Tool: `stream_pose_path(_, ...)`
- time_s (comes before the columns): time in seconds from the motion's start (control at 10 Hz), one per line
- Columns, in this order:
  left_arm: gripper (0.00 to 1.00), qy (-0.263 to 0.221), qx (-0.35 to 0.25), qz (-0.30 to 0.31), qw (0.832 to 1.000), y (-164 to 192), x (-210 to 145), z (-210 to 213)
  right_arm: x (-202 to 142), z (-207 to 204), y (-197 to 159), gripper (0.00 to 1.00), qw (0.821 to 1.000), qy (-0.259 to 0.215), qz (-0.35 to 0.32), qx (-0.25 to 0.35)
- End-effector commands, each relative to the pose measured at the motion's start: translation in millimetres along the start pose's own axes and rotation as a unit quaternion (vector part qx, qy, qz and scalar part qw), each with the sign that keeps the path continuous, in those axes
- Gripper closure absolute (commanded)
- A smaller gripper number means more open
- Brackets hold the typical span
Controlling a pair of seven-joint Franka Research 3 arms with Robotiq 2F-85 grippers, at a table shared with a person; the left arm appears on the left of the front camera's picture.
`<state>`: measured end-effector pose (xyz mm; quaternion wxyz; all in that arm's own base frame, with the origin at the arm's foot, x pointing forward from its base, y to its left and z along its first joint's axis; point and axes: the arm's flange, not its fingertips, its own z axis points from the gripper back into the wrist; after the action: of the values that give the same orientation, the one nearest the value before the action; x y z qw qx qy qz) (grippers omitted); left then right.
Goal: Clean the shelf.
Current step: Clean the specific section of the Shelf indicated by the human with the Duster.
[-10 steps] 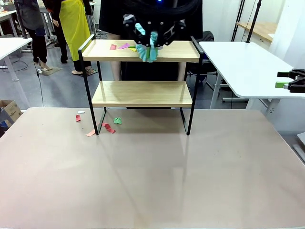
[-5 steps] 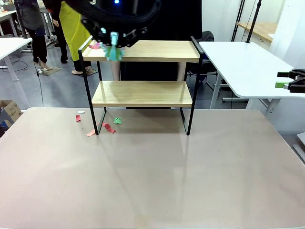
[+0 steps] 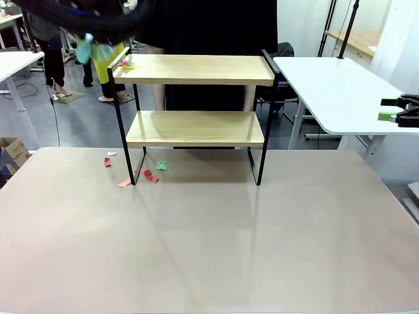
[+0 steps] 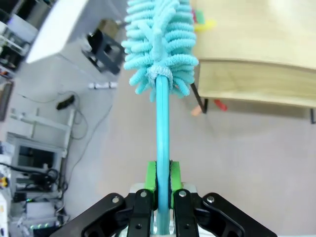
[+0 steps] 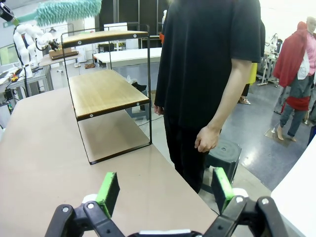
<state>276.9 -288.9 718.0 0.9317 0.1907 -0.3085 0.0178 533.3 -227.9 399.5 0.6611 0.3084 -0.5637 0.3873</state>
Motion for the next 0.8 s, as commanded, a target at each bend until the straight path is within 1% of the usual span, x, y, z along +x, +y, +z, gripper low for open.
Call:
stream_pose_path(0.0,0.87,-0.051,-0.007,0.02,0.998,21,0,28,3,-1,0,0.0,1.0,0.0,0.003,-0.001)
stream_pose_path(0.1,0.87,-0.058,-0.051,0.035,0.996,18,3,37,3,-1,0,0.0,1.0,0.0,0.003,-0.001)
stream_pose_path(0.2,0.87,-0.054,-0.08,0.038,0.995,8,3,39,3,-1,0,0.0,1.0,0.0,0.003,-0.001)
stream_pose_path(0.3,0.87,-0.045,-0.114,0.043,0.991,-6,5,29,3,-1,0,0.0,1.0,0.0,0.003,-0.001)
stream_pose_path(0.5,0.87,-0.004,-0.193,0.068,0.979,-25,7,-1,3,-1,0,0.0,1.0,0.0,0.003,-0.001)
stream_pose_path(0.7,0.87,0.031,-0.21,0.063,0.975,-37,4,-36,3,-1,0,0.0,1.0,0.0,0.003,-0.001)
